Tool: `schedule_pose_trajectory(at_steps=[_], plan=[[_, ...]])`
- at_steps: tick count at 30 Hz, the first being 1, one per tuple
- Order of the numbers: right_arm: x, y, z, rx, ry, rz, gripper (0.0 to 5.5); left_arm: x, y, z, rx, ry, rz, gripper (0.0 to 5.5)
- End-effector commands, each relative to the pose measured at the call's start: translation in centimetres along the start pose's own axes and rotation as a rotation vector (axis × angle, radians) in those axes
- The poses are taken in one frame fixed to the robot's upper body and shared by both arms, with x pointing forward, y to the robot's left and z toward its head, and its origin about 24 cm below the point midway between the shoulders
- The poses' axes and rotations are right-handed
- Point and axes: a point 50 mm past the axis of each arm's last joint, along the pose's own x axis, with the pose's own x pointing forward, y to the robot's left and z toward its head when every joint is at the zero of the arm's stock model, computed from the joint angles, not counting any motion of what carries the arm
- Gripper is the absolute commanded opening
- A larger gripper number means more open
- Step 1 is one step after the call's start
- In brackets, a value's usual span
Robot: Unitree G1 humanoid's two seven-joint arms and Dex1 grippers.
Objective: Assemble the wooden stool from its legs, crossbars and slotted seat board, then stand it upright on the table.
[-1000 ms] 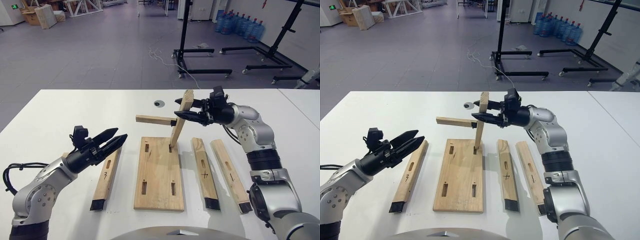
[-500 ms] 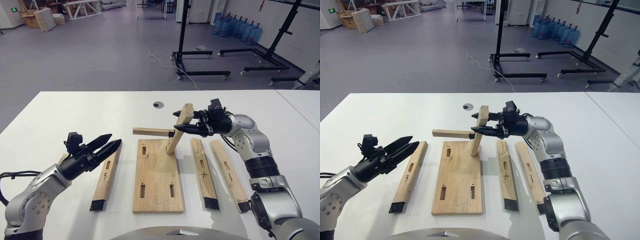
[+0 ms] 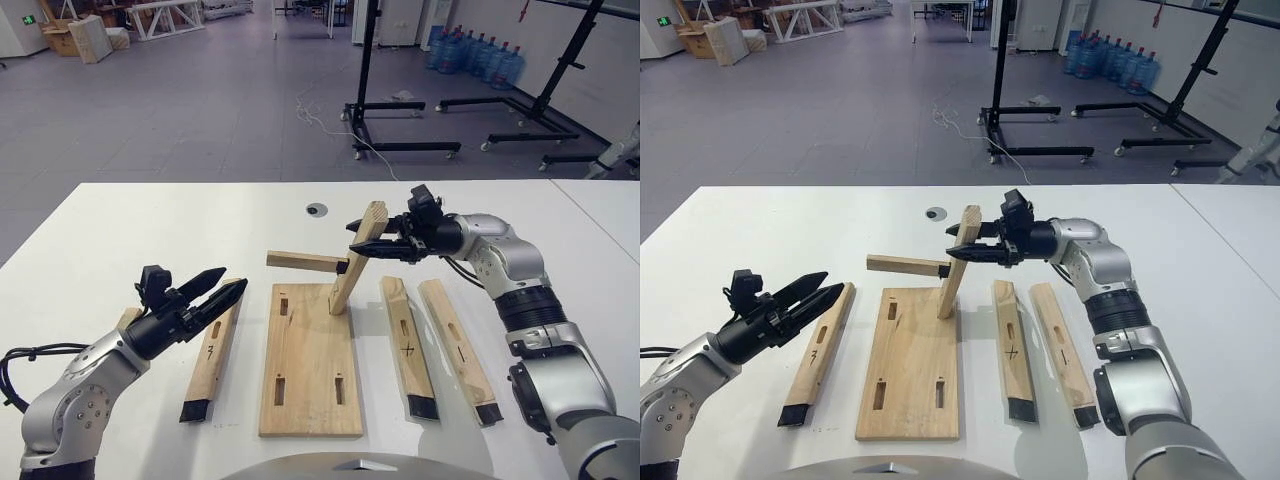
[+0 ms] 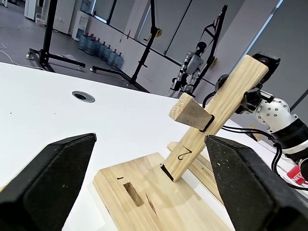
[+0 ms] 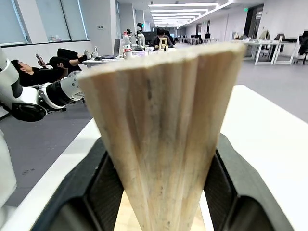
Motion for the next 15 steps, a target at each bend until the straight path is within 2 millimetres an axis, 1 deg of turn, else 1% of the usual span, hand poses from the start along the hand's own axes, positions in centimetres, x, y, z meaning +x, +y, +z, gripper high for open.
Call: schedule_pose_trajectory(at_steps=[1,3,6,9,10,12,14,15], plan=[[-0.3,0.2,-1.4,0.093,-0.013,-0.063,2.87,-1.0,0.8,0.1,0.009,-0.008,0.077,4.13],[-0.9,0.0,-0.9,0.093,-0.048,-0.107,3.11,-1.3,1.1,0.5,0.018,-0.015,0.099,4.13],[-1.9,0.1,0.1,0.067,-0.105,-0.170,3.71,-2.1,1.7,1.1,0.040,-0.022,0.146,4.13],[-3.5,1.5,1.0,0.024,-0.172,-0.237,4.29,-4.3,2.7,2.9,0.109,-0.029,0.252,4.13],[-3.9,2.2,1.0,0.014,-0.195,-0.266,4.33,-5.1,3.1,3.4,0.133,-0.025,0.295,4.13],[-4.7,3.5,1.5,0.000,-0.305,-0.355,4.33,-7.0,4.2,4.0,0.174,0.000,0.404,4.13],[-5.5,4.4,2.1,0.005,-0.425,-0.438,4.33,-8.3,4.7,3.8,0.195,0.045,0.476,4.13],[-5.7,5.0,2.4,0.008,-0.483,-0.461,4.33,-8.8,4.9,3.3,0.206,0.087,0.510,4.13]])
